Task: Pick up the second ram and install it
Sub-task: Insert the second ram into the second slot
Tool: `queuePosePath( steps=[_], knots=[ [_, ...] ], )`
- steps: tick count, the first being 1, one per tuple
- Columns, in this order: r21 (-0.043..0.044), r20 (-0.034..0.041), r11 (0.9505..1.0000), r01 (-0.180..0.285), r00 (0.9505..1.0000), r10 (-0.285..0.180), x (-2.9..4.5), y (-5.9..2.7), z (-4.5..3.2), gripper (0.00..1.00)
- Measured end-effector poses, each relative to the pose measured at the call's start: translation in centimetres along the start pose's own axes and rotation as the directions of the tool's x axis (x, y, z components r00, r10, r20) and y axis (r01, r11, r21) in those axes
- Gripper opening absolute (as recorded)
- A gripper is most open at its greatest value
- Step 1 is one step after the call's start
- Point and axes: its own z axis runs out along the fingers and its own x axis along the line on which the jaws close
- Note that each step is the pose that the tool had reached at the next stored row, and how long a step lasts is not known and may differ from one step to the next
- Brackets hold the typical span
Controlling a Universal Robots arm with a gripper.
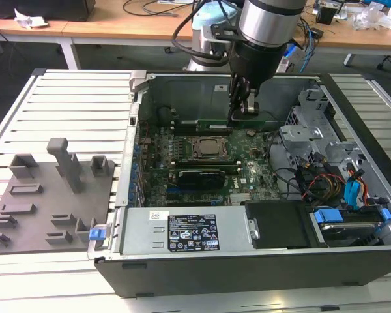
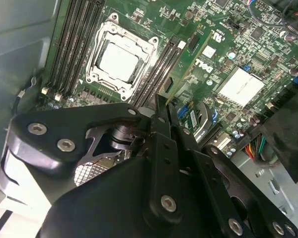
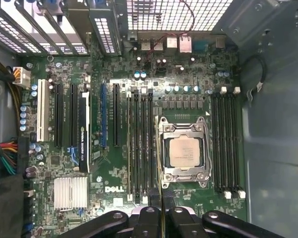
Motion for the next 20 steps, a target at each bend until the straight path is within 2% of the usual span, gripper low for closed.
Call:
queuePosePath(
  steps=[2,5,8,10,15,20],
  knots=[
    [0.0001,0.0001,1.0,0.0,1.0,0.0,0.03,0.11,0.51,0.13],
    [0.0,0.0001,1.0,0.0,1.0,0.0,0.04,0.2,0.85,0.13],
    [0.0,0.0001,1.0,0.0,1.0,0.0,0.11,1.0,1.94,0.13],
    [0.0001,0.0001,1.0,0.0,1.0,0.0,0.22,1.27,2.29,0.13],
    [0.0001,-0.0007,1.0,0.0,1.0,0.0,0.32,2.16,2.93,0.13],
    [0.0001,-0.0014,1.0,0.0,1.0,0.0,0.34,2.28,3.36,0.13]
  ],
)
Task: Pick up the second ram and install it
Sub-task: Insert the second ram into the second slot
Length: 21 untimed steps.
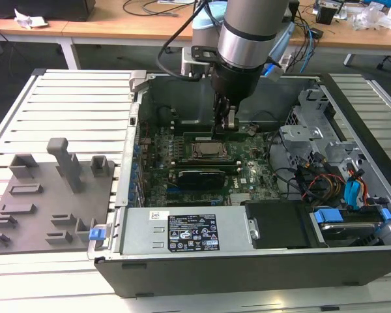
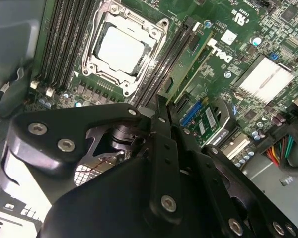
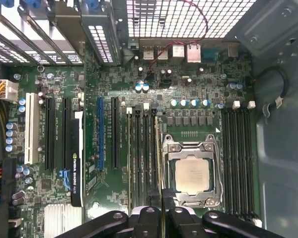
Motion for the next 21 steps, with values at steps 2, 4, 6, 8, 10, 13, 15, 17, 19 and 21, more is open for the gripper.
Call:
queuePosePath(
  steps=[2,4,6,8,10,13,15,17,19,21],
  knots=[
    [0.0,0.0,1.0,0.0,1.0,0.0,0.01,0.0,0.12,0.13],
    [0.0,-0.0001,1.0,0.0,1.0,0.0,0.02,0.04,0.2,0.13],
    [0.0001,0.0001,1.0,0.0,1.0,0.0,0.03,0.05,0.3,0.13],
    [0.0,0.0,1.0,0.0,1.0,0.0,0.06,0.24,0.57,0.13],
    [0.0,0.0,1.0,0.0,1.0,0.0,0.08,0.33,0.81,0.13],
    [0.0,0.0,1.0,0.0,1.0,0.0,0.18,0.39,1.52,0.13],
    [0.0001,0.0,1.0,0.0,1.0,0.0,0.28,0.47,1.95,0.13],
    [0.0,0.0,1.0,0.0,1.0,0.0,0.4,0.51,2.72,0.13],
    [0.0,0.0,1.0,0.0,1.0,0.0,0.43,0.52,3.14,0.13],
    [0.0001,0.0001,1.0,0.0,1.0,0.0,0.45,0.51,3.52,0.13]
  ],
)
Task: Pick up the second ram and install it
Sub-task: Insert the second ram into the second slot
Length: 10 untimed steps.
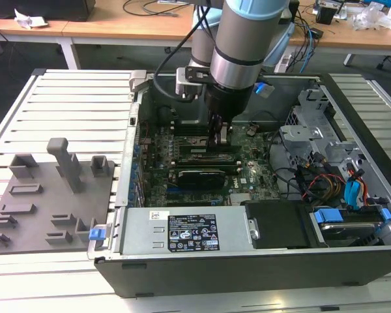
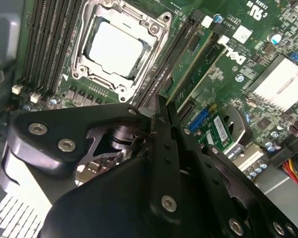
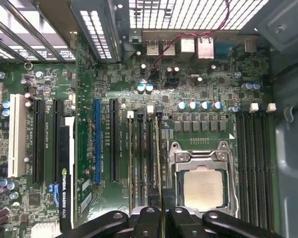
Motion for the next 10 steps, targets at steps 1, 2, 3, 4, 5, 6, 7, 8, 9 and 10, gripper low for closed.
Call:
queuePosePath(
  steps=[1,2,3,4,5,6,7,8,9,10],
  knots=[
    [0.0,0.0,1.0,0.0,1.0,0.0,0.01,0.0,0.15,0.13],
    [0.0,0.0,1.0,0.0,1.0,0.0,0.03,0.02,0.41,0.13],
    [0.0,-0.0045,1.0,0.0,1.0,0.0,0.05,0.19,0.62,0.13],
    [0.0005,-0.0087,1.0,-0.006,0.9999,0.006,0.06,0.3,0.77,0.13],
    [0.0008,-0.0087,0.9999,-0.012,0.9999,0.012,0.07,0.29,0.89,0.13],
    [0.0011,-0.0081,0.9998,-0.019,0.9998,0.019,0.09,0.28,1.02,0.13],
    [0.0013,-0.0078,0.9997,-0.024,0.9997,0.024,0.11,0.28,1.1,0.13],
    [0.0016,-0.007,0.9994,-0.034,0.9994,0.034,0.19,0.26,1.24,0.13],
    [0.0018,-0.0067,0.9994,-0.035,0.9994,0.035,0.28,0.25,1.3,0.13],
    [0.0019,-0.0075,0.9994,-0.035,0.9993,0.035,0.32,0.25,1.38,0.13]
  ],
)
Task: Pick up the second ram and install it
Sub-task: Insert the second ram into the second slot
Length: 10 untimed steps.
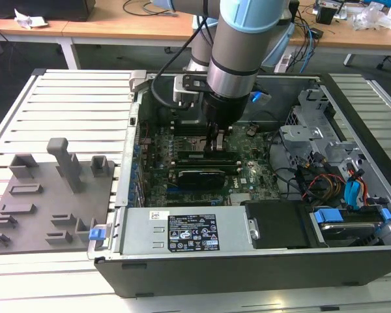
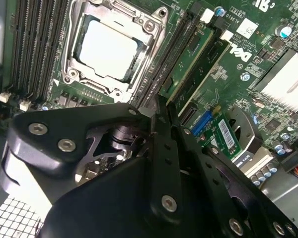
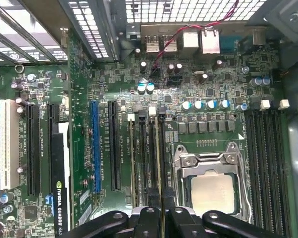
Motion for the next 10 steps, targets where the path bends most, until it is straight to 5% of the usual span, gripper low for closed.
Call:
queuePosePath(
  steps=[2,4,10],
  knots=[
    [0.0002,-0.0067,1.0,0.0,1.0,0.0,0.01,-0.01,0.07,0.13],
    [0.0003,-0.0069,1.0,0.001,1.0,-0.001,0.04,0.04,0.79,0.13],
    [0.0002,-0.0071,1.0,0.005,1.0,-0.005,0.05,0.02,0.94,0.13]
  ],
)
